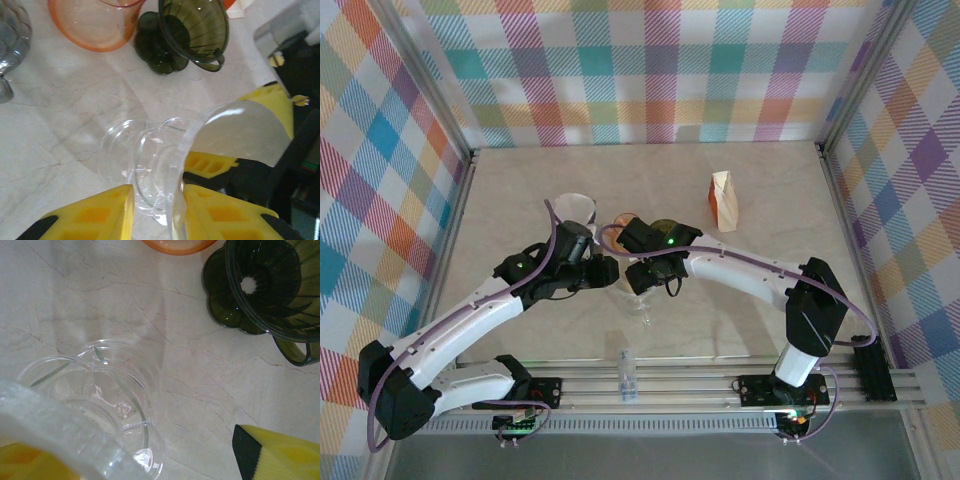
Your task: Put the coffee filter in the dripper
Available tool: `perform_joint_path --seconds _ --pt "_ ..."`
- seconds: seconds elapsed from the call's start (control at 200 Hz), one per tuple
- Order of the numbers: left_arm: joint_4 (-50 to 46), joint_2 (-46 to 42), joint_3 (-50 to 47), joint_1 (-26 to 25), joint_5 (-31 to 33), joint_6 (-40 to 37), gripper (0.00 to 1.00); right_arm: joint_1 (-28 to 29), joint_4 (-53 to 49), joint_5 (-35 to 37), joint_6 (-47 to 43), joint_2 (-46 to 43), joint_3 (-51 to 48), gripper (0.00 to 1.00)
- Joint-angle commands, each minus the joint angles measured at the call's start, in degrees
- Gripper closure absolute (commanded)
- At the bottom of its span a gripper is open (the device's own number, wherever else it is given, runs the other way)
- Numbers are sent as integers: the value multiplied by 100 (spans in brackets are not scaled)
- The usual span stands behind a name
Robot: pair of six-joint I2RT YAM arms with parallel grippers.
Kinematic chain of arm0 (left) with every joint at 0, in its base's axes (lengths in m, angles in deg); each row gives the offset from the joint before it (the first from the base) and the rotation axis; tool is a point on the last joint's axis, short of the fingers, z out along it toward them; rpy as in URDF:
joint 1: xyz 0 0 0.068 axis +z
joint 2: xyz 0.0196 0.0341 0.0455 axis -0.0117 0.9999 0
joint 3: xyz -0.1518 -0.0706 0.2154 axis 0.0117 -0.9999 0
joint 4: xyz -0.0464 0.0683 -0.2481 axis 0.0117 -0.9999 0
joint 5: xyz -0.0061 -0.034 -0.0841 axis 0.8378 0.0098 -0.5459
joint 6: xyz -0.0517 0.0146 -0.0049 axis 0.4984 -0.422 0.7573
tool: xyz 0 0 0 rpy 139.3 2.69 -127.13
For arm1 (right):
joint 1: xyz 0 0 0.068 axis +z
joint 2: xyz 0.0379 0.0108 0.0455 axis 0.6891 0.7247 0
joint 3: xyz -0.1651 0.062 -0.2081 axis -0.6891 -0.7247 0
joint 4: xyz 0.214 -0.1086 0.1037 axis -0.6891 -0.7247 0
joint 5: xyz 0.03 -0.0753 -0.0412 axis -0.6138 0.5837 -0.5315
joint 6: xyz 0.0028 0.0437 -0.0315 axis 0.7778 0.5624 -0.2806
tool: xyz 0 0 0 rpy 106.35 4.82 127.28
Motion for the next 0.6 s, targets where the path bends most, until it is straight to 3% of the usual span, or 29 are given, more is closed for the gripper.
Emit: perform_joint_path --seconds 0.0,0.12,0.295,0.595 --pt "-319 -121 -4 99 393 54 68 -13 -73 -1 75 61 -55 22" --pt "-209 -368 -7 105 383 93 63 -13 -75 7 75 43 -72 22" --pt "285 -559 -90 101 -164 29 52 -13 -61 -3 70 44 -72 22" --pt "501 -125 -195 97 -592 -65 53 -14 -56 -10 91 48 -63 22"
